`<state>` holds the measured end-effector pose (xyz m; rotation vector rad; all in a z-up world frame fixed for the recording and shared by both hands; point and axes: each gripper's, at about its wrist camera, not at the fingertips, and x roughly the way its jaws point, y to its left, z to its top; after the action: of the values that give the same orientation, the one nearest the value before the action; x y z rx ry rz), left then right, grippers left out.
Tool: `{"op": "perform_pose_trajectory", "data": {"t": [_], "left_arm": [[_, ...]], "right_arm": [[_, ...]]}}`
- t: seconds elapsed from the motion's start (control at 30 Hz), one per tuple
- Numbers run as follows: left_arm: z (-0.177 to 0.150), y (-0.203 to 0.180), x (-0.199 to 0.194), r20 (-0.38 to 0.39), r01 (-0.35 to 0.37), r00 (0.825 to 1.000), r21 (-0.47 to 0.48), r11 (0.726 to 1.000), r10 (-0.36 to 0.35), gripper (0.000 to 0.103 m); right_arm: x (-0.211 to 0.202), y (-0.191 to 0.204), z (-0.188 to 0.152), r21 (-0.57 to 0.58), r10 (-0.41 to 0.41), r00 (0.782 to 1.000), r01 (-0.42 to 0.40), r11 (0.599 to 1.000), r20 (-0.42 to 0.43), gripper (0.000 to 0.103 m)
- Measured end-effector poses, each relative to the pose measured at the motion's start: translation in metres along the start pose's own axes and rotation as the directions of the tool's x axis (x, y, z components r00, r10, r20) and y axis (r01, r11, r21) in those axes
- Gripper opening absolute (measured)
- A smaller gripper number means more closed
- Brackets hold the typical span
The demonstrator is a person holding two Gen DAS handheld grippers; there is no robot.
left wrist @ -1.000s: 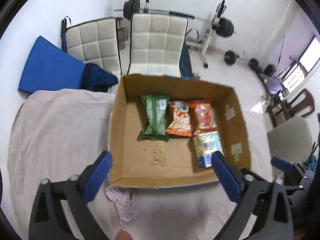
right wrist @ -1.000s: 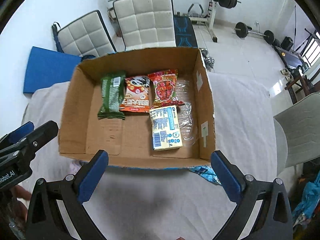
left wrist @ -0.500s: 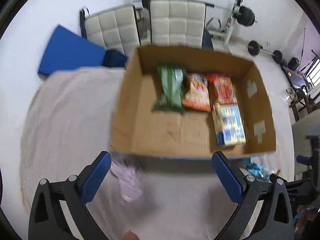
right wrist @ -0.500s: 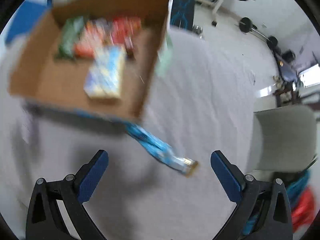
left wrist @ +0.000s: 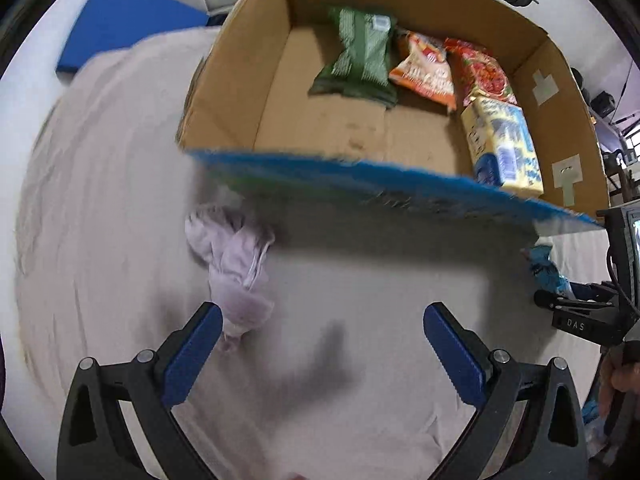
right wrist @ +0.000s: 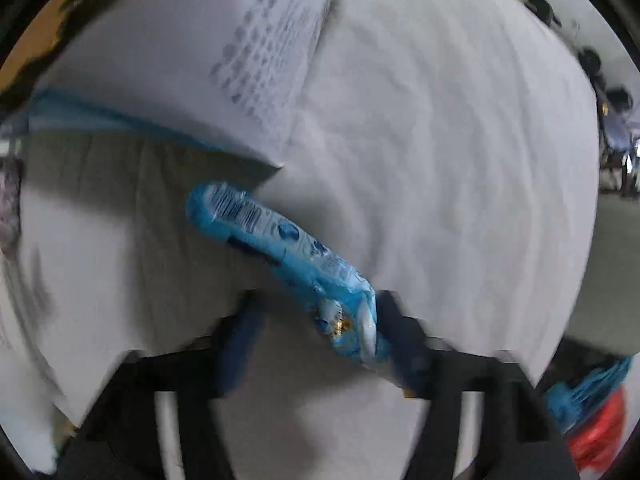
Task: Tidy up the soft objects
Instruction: 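Grasp the blue ice-pop wrapper with the right tool while the left grasps the lilac cloth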
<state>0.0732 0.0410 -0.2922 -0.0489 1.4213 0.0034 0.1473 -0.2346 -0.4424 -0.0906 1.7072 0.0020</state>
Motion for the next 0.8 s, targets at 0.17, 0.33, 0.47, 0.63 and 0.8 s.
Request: {"op": "perform_pose_trajectory", "data": {"t": [0.17, 0.33, 0.47, 0.63, 0.8], "left_arm": [[-0.002, 0.033, 0.011, -0.037, 0.060, 0.997, -0.071, 0.996, -0.063, 0.103], [0.003, 0.070, 0.026, -0.061, 0.080, 0.994, -0.144, 0.986, -0.089, 0.103], [0.013, 0.093, 0.048, -0.088, 0.116, 0.987, -0.202, 0.972, -0.136, 0.103], [0.027, 0.096, 0.078, -0.134, 0.081, 0.986, -0.160, 0.984, -0.103, 0.085], [0.018, 0.076, 0.082, -0.118, 0.038, 0.992, -0.036, 0.999, -0.042, 0.046]], "right_arm": [[0.000, 0.011, -0.019, 0.055, 0.059, 0.998, -0.058, 0.997, -0.021, 0.028], [0.004, 0.032, -0.042, 0.117, 0.118, 0.990, -0.107, 0.987, -0.083, 0.028], [0.006, 0.045, -0.049, 0.157, 0.163, 0.984, -0.150, 0.976, -0.072, 0.029], [0.007, 0.059, -0.051, 0.124, 0.096, 0.993, -0.087, 0.989, -0.073, 0.031], [0.007, 0.072, -0.054, 0.136, 0.080, 0.994, -0.070, 0.988, -0.070, 0.028]]}}
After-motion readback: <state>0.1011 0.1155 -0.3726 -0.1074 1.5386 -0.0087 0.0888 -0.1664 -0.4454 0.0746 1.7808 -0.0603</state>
